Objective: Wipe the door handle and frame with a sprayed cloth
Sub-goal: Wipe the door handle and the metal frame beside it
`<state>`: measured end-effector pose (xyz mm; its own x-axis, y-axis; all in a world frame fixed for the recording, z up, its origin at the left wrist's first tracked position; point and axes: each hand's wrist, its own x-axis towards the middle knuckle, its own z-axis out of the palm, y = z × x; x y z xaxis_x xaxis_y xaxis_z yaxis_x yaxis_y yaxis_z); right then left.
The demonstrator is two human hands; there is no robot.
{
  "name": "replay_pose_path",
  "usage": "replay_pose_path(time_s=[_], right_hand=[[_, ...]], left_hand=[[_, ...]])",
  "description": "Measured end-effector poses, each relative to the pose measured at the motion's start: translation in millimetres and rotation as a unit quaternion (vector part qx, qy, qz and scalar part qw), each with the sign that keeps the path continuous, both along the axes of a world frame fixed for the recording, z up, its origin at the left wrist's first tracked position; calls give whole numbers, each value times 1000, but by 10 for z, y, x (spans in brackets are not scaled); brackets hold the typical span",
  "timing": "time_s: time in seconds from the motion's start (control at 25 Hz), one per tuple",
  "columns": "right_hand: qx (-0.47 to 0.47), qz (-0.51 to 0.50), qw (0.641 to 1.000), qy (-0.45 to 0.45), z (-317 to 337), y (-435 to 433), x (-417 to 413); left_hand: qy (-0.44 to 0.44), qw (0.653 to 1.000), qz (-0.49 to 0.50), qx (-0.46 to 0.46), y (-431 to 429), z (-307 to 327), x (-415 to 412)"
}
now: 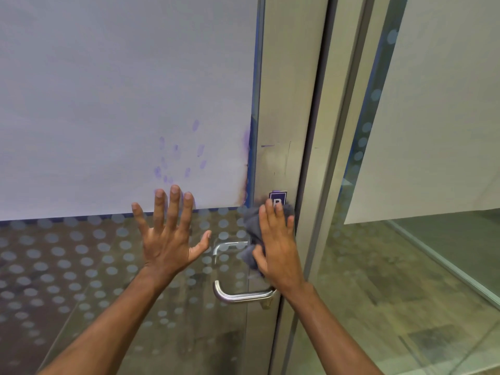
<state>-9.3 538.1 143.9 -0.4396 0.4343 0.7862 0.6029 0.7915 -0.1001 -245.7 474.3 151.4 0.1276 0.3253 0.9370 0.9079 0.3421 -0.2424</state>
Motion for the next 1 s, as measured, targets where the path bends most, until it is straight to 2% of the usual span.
replay_pose_path(time_s=[0.08,0.16,0.2,0.28,0.36,0.4,0.44,0.56,0.6,0.72,0.88,1.0], right_hand=[[-30,47,997,-58,-255,-87,158],[-107,117,986,-42,-288,-176,315],[-174,157,972,4,-251,-220,390],[-312,213,913,153,-160,-303,536],[-343,241,856,302,-149,-370,670],[-333,241,848,335,-167,-402,699],[-322,235,855,333,-206,-426,700],[-178,125,962,168,-355,-416,538],[-133,66,981,124,-444,-387,476],[-138,-4,983,121,-623,-424,347],[-235,25,957,168,-794,-518,315],[-256,29,956,142,-799,-546,361]], left_hand=[[-1,1000,1,0,6,-6,-7],[-2,1000,2,-1,10,-7,-6],[-3,1000,2,-2,8,-6,-12],[-5,1000,-1,-3,10,-7,-15],[-3,1000,1,0,14,-9,-8],[-3,1000,1,0,14,-6,-2],[-4,1000,0,-1,12,-2,1],[-5,1000,0,-5,11,5,-7],[-7,1000,-1,-6,11,4,-12],[-2,1000,-2,4,21,-20,-8],[0,1000,1,2,28,-10,-14],[-4,1000,1,-1,22,-15,-18]])
